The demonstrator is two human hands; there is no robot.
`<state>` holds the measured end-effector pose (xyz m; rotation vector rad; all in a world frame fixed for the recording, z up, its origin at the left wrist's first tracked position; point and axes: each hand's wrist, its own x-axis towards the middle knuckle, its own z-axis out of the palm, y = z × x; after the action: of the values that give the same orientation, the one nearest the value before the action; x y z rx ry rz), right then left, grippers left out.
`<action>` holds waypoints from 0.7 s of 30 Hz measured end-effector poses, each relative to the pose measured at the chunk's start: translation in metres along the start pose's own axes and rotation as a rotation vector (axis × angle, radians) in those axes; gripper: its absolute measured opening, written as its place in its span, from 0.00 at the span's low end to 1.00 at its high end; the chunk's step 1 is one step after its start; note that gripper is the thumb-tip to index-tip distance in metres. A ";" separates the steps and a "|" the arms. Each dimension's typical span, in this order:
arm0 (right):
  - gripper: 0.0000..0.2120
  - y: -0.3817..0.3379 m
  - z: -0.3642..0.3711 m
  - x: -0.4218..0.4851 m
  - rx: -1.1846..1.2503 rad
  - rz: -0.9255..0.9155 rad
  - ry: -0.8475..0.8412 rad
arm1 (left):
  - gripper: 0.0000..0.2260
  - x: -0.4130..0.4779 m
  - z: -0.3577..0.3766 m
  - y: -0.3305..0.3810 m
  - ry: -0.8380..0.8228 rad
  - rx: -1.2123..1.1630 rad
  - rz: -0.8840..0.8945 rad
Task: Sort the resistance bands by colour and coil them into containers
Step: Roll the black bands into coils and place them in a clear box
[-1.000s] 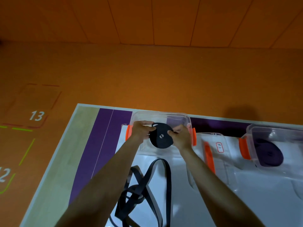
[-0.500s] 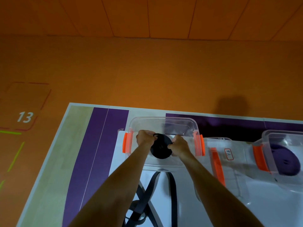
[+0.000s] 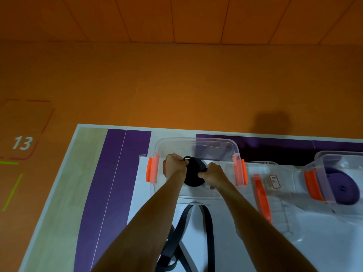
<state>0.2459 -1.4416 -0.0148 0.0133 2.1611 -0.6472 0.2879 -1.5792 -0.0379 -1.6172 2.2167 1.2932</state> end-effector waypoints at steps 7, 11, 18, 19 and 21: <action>0.15 -0.001 -0.009 -0.018 -0.006 -0.021 -0.019 | 0.09 -0.001 -0.002 -0.002 -0.030 0.181 0.098; 0.08 -0.001 -0.012 -0.045 -0.035 -0.159 0.130 | 0.11 -0.015 -0.011 0.006 -0.090 0.316 0.236; 0.08 0.028 -0.020 -0.132 0.278 -0.553 0.403 | 0.09 -0.090 -0.073 0.012 -0.073 0.431 0.674; 0.08 0.041 -0.016 -0.147 0.273 -0.589 0.427 | 0.09 -0.103 -0.084 0.005 -0.047 0.454 0.752; 0.08 0.069 -0.007 -0.172 0.266 -0.609 0.434 | 0.08 -0.132 -0.103 -0.014 0.034 0.446 0.909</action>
<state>0.3658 -1.3417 0.0859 -0.4097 2.4827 -1.3819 0.3939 -1.5539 0.0896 -0.4614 3.0929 0.7438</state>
